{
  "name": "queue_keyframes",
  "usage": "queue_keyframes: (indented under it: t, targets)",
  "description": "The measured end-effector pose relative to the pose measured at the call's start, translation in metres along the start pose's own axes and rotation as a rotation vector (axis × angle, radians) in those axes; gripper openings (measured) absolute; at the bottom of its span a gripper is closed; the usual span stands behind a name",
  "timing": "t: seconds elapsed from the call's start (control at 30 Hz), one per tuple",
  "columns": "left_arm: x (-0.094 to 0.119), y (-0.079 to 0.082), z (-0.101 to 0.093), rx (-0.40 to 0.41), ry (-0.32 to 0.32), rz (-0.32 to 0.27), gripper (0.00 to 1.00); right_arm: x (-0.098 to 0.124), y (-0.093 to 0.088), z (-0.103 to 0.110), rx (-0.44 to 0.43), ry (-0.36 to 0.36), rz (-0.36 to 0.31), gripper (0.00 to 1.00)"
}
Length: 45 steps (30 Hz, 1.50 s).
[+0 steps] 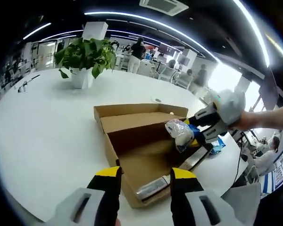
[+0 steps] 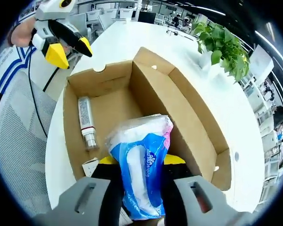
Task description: Operate the shoe box by opening the lid, removing the specified soft item, and placing it in the target area until the item is outside and the box remains undamaged.
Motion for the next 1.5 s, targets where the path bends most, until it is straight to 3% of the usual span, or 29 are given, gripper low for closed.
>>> queue_keyframes:
  t: [0.73,1.2,1.5]
  targets:
    - [-0.011,0.011,-0.013,-0.074,-0.046,0.021,0.43,0.048,0.009,-0.006,0.016,-0.079,-0.071,0.26]
    - [-0.016,0.016,-0.028,-0.113,-0.078,0.021,0.43,0.081,-0.004,-0.012,-0.003,-0.154,-0.088,0.26]
    - [-0.018,0.018,-0.041,-0.133,-0.094,0.027,0.43,0.100,-0.023,-0.013,-0.009,-0.182,-0.070,0.26]
Point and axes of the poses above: the point that each gripper's makers call its tool centre point, and the gripper's own axes: x roughly backward along the fingers, z roughly to its left, y roughly out of its top, the point moved 9 cm from there along x, roughly backward along the fingers, and after that the axes turned 2 degrees about y, right-handed, at the moved point
